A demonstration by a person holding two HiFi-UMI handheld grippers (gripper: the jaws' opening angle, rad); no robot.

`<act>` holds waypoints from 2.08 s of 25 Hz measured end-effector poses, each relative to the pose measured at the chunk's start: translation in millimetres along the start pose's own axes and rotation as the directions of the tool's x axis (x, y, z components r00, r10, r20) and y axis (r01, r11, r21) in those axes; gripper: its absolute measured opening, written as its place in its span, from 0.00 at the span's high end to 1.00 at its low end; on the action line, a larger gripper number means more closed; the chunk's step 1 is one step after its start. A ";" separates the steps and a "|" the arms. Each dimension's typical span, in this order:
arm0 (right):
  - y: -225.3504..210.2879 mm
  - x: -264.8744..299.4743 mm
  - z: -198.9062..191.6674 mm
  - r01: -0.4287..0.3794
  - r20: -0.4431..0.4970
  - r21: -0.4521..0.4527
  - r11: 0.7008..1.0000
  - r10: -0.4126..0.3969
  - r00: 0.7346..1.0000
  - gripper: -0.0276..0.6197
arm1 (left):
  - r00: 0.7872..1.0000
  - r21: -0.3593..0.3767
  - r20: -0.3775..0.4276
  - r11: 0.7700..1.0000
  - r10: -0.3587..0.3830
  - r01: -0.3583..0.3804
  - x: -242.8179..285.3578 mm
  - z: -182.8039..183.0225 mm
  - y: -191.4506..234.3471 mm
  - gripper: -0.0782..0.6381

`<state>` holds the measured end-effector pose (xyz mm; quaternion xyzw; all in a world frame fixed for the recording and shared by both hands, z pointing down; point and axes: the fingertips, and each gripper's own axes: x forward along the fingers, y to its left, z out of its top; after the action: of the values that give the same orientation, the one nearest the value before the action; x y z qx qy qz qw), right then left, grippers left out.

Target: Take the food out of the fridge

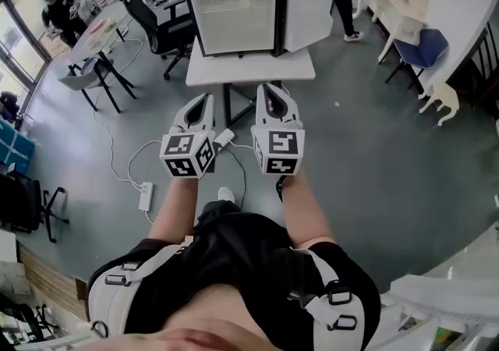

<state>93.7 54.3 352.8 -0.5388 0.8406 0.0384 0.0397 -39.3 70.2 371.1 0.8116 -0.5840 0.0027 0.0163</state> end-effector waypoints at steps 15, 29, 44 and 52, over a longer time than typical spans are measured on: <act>-47.8 121.0 -43.0 0.042 -0.029 0.009 0.999 -0.042 0.999 0.95 | 0.998 -0.005 -0.021 0.998 -0.061 0.061 133.8 -24.0 48.1 0.90; -94.5 327.2 -64.8 0.032 -0.067 0.010 0.999 -0.031 0.997 0.95 | 0.994 -0.040 -0.035 0.994 -0.099 0.098 319.0 -18.3 143.6 0.90; -144.0 425.0 -106.6 0.029 -0.084 0.330 0.944 -0.002 0.996 0.95 | 0.997 -0.025 -0.057 0.998 -0.056 0.054 405.9 -25.5 182.8 0.90; -159.2 471.2 -143.3 0.017 -0.059 0.837 0.547 0.060 0.996 0.76 | 0.999 -0.067 -0.052 0.998 0.014 -0.017 411.0 -24.2 197.0 0.90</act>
<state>38.7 -452.8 440.8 -0.4459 0.7650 -0.3872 0.2568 -95.0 -381.2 409.5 0.8057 -0.5894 0.0043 0.0587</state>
